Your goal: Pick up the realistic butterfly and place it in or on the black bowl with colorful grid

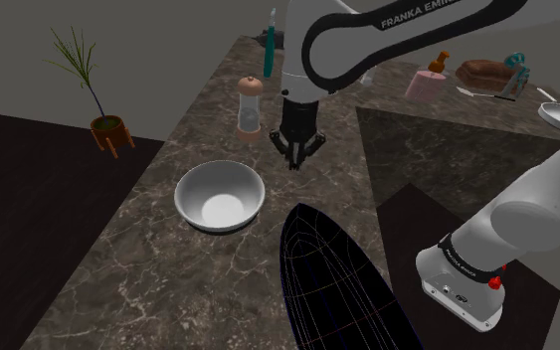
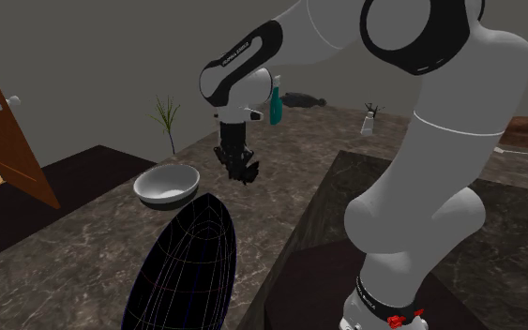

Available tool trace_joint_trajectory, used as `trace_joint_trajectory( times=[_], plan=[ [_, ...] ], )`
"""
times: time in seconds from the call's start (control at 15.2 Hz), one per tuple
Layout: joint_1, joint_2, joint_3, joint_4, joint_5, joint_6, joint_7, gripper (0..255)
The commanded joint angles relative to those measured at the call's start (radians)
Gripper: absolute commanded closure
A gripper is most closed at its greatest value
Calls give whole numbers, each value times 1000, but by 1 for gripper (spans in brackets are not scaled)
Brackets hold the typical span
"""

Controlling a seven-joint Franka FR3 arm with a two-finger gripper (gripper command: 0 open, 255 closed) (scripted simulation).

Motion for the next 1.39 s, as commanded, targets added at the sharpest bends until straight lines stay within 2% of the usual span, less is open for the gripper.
trace_joint_trajectory(
  times=[0.0,1.32],
  plan=[
    [-1,-17,-2,13,6,-30,-2,255],
    [-10,-104,-27,205,25,-300,9,255]
  ],
)
